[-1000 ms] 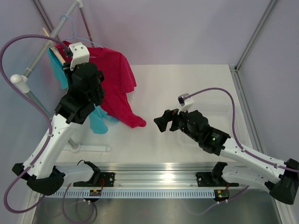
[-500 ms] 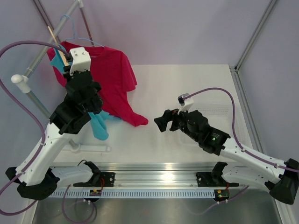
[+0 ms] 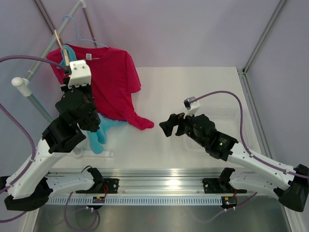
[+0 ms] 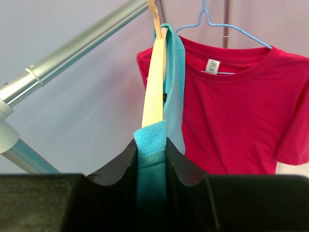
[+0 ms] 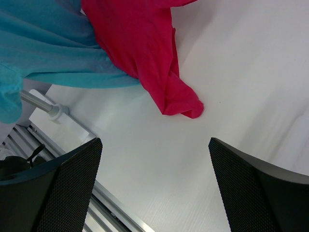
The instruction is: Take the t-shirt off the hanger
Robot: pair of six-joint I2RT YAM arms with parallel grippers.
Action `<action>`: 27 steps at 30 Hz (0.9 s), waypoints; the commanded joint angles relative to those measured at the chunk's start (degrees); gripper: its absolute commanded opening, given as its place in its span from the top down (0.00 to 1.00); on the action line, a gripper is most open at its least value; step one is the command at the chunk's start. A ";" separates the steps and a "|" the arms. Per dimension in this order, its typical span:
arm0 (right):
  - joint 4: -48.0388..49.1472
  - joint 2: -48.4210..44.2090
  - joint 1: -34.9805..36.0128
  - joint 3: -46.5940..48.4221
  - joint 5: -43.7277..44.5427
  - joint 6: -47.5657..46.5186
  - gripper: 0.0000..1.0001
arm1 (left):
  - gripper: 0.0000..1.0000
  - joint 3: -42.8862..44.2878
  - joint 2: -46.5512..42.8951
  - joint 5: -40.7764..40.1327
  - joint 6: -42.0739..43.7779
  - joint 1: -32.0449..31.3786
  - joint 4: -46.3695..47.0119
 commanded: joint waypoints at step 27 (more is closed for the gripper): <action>4.51 -6.57 0.25 6.54 -9.32 -4.63 0.01 | 1.00 -14.70 -8.96 -12.62 -14.16 -49.74 3.32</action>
